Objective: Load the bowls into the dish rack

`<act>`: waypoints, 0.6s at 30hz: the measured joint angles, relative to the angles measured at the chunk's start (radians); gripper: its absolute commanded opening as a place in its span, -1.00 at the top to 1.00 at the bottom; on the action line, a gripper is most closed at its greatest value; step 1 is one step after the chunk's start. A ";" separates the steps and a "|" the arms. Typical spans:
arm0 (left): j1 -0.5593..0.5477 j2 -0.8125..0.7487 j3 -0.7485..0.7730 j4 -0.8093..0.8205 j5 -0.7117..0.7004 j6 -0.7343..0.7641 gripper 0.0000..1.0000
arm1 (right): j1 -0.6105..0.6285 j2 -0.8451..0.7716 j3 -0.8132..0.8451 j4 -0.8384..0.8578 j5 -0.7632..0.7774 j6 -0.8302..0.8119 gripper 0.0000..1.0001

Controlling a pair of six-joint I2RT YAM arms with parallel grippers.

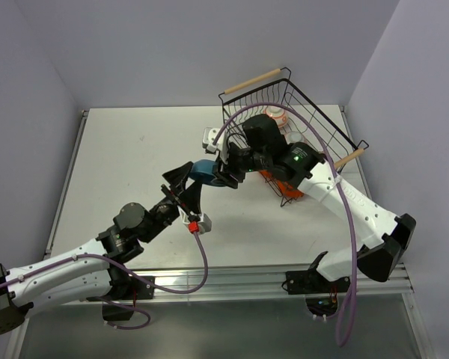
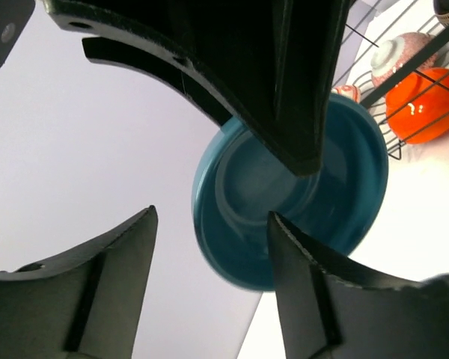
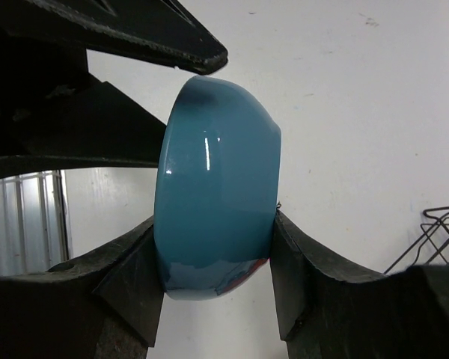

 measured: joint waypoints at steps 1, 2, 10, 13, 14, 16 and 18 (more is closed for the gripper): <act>0.000 0.000 0.003 -0.010 0.000 -0.003 -0.37 | -0.005 -0.005 -0.006 0.002 0.001 -0.002 1.00; 0.000 0.000 0.006 -0.019 0.000 -0.007 -0.38 | -0.011 -0.007 -0.009 0.001 0.002 -0.003 1.00; 0.000 -0.042 0.028 -0.096 0.004 -0.043 -0.54 | -0.103 -0.009 -0.010 0.013 0.000 -0.010 1.00; 0.000 -0.059 0.032 -0.126 0.006 -0.066 -0.60 | -0.153 -0.009 -0.010 0.027 -0.007 -0.010 1.00; -0.001 -0.061 0.039 -0.137 0.006 -0.076 -0.64 | -0.168 -0.009 -0.010 0.030 -0.007 -0.010 1.00; -0.002 -0.060 0.058 -0.166 0.006 -0.100 -0.88 | -0.196 -0.009 -0.010 0.035 -0.012 -0.010 1.00; -0.002 -0.061 0.075 -0.188 0.008 -0.127 -0.93 | -0.225 -0.009 -0.010 0.041 -0.017 -0.010 1.00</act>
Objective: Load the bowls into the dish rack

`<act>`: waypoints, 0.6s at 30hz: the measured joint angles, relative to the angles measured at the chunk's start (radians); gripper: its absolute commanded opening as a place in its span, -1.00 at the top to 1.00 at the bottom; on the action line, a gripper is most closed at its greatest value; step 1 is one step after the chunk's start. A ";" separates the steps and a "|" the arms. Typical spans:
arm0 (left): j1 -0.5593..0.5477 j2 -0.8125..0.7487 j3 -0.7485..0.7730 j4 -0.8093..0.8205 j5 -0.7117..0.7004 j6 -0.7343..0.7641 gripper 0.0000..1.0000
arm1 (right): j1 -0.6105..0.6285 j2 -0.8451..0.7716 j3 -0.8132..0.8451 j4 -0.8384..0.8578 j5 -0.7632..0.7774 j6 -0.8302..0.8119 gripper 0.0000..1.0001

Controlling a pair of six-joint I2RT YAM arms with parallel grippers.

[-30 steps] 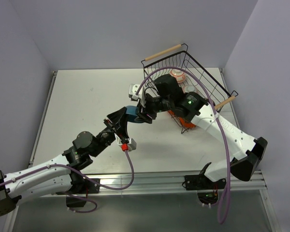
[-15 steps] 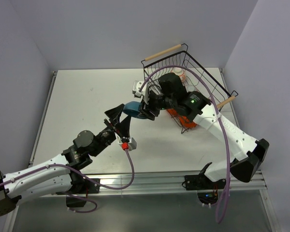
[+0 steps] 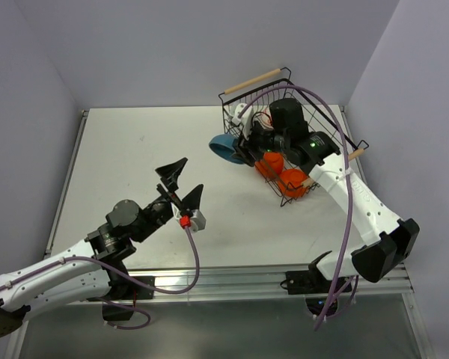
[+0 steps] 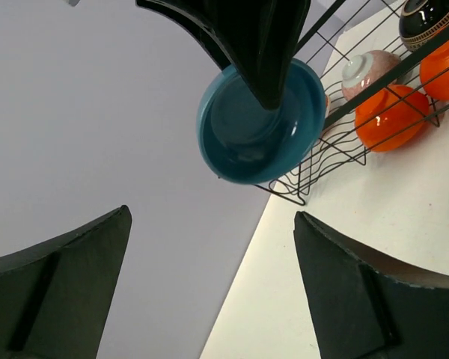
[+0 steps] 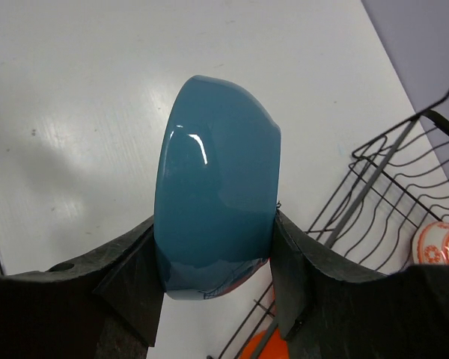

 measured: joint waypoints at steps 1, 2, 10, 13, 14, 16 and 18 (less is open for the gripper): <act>0.000 0.000 0.012 -0.016 0.004 -0.017 -0.98 | -0.013 0.000 0.000 0.004 -0.003 0.000 1.00; 0.000 0.000 0.021 -0.028 0.006 -0.032 -0.99 | -0.030 0.000 0.000 0.009 -0.007 0.000 1.00; -0.001 0.070 0.122 -0.098 -0.029 -0.212 -0.99 | -0.180 0.002 0.010 0.066 -0.026 -0.029 1.00; 0.002 0.100 0.172 -0.138 -0.053 -0.315 -0.99 | -0.246 0.018 0.030 0.085 -0.025 -0.058 1.00; 0.006 0.112 0.192 -0.151 -0.063 -0.351 -0.99 | -0.268 0.030 0.042 0.094 -0.025 -0.073 1.00; 0.029 0.154 0.263 -0.214 -0.079 -0.465 -0.99 | -0.307 0.058 0.064 0.116 -0.023 -0.098 1.00; 0.076 0.221 0.367 -0.299 -0.081 -0.602 -0.99 | -0.345 0.092 0.081 0.143 -0.021 -0.130 1.00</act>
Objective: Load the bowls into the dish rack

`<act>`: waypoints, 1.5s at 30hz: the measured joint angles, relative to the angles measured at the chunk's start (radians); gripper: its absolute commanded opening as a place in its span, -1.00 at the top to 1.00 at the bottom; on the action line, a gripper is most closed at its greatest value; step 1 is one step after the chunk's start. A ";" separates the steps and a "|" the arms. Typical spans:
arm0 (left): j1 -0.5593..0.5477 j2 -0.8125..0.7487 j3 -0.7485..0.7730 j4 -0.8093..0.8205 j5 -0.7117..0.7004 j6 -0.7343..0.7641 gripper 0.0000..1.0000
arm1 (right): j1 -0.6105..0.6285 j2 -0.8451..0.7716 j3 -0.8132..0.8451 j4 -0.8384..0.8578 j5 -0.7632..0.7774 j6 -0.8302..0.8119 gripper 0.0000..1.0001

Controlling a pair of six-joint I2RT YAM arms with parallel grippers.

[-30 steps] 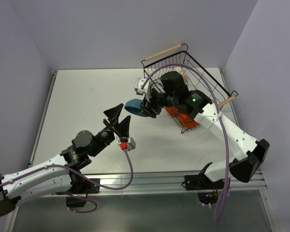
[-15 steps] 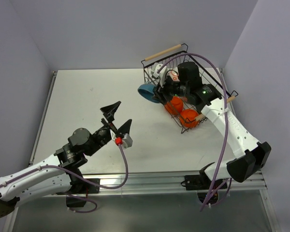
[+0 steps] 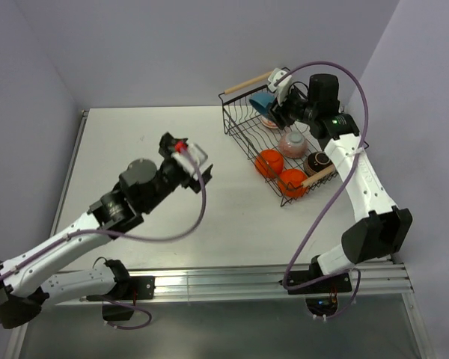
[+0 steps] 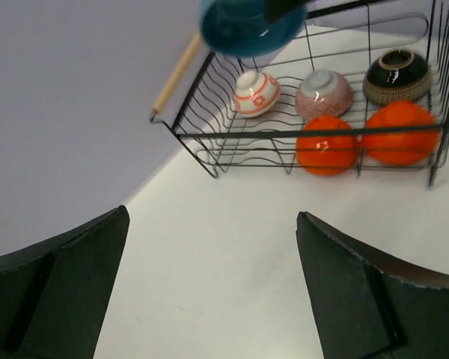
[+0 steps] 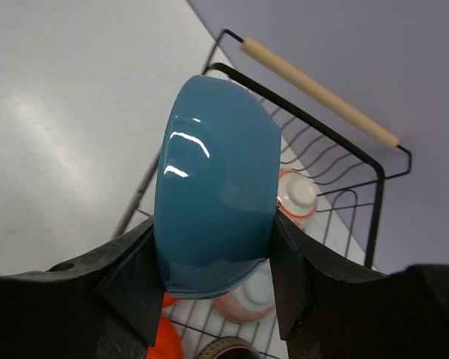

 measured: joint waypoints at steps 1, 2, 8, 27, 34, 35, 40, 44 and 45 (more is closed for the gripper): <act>0.039 0.045 0.068 -0.053 0.007 -0.083 -0.99 | -0.017 0.020 0.006 0.019 0.002 -0.021 1.00; 0.070 0.087 0.122 -0.093 0.020 -0.151 -0.99 | -0.033 0.043 0.008 0.037 0.002 -0.046 1.00; 0.289 0.271 0.295 -0.298 0.131 -0.493 -0.99 | -0.089 0.173 0.010 0.122 0.014 -0.206 1.00; 0.594 0.316 0.317 -0.401 0.310 -0.788 -0.99 | -0.121 0.372 -0.063 0.347 -0.133 -0.816 1.00; 0.617 0.316 0.291 -0.401 0.340 -0.819 -0.99 | -0.121 0.422 -0.063 0.341 -0.188 -0.957 1.00; 0.619 0.316 0.288 -0.401 0.342 -0.823 -0.99 | -0.121 0.428 -0.062 0.341 -0.193 -0.980 1.00; 0.630 0.316 0.286 -0.401 0.352 -0.832 -0.99 | -0.121 0.476 -0.040 0.330 -0.211 -1.075 1.00; 0.639 0.316 0.277 -0.396 0.358 -0.832 -0.99 | -0.118 0.527 0.004 0.296 -0.209 -1.120 1.00; 0.641 0.316 0.273 -0.394 0.358 -0.832 -0.99 | -0.116 0.537 0.011 0.290 -0.209 -1.128 1.00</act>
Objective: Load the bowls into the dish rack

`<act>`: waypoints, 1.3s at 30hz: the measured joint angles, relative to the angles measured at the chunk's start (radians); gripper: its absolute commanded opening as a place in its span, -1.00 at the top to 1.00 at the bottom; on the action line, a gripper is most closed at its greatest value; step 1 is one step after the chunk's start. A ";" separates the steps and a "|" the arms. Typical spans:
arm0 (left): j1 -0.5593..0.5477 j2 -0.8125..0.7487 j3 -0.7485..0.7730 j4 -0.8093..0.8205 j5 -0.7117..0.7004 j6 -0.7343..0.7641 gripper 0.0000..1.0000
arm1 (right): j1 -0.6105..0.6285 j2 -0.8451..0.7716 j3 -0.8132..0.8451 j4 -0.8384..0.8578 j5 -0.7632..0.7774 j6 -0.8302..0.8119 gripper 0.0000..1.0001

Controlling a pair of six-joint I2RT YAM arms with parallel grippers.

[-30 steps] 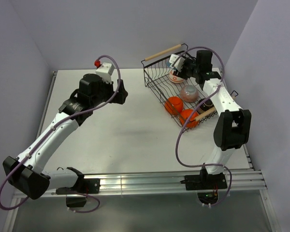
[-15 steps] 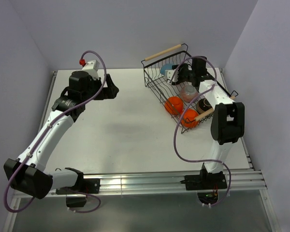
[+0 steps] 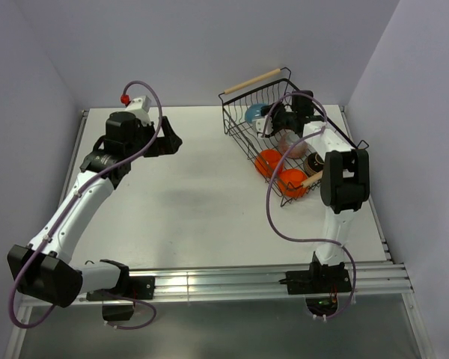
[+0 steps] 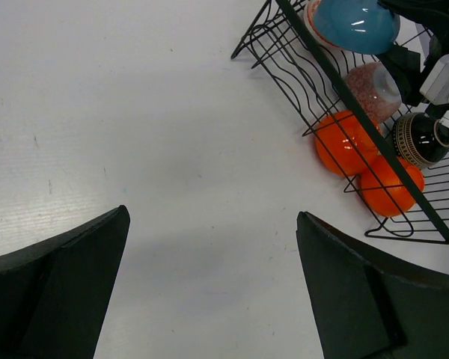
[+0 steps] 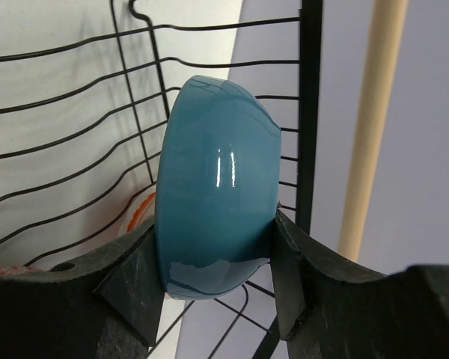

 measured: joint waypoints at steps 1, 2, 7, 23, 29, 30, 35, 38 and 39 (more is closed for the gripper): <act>0.003 0.001 -0.004 0.000 0.000 0.000 -0.99 | 0.001 0.005 0.002 -0.004 0.000 -0.006 1.00; 0.004 0.002 -0.005 -0.001 0.000 0.000 -0.99 | 0.001 0.006 0.002 -0.011 0.001 -0.012 1.00; 0.016 0.017 -0.006 0.001 0.006 -0.007 -0.99 | 0.005 0.006 0.001 -0.030 0.002 -0.035 1.00; 0.044 0.045 -0.013 0.003 0.018 -0.024 -0.99 | 0.030 0.011 -0.004 -0.029 0.007 -0.063 1.00; 0.055 0.061 -0.013 0.003 0.019 -0.024 -0.99 | 0.041 0.036 -0.008 -0.029 0.018 -0.077 0.90; 0.056 0.061 -0.013 0.004 0.019 -0.024 -0.99 | 0.042 0.040 -0.008 -0.029 0.022 -0.078 0.90; 0.061 0.064 -0.013 0.005 0.025 -0.024 -0.99 | 0.045 0.064 -0.010 -0.028 0.031 -0.085 0.56; 0.063 0.071 -0.013 0.005 0.026 -0.024 -0.99 | 0.049 0.073 -0.011 -0.026 0.043 -0.091 0.15; 0.064 0.073 -0.013 0.005 0.026 -0.024 -0.99 | 0.051 0.075 -0.011 -0.026 0.049 -0.093 0.04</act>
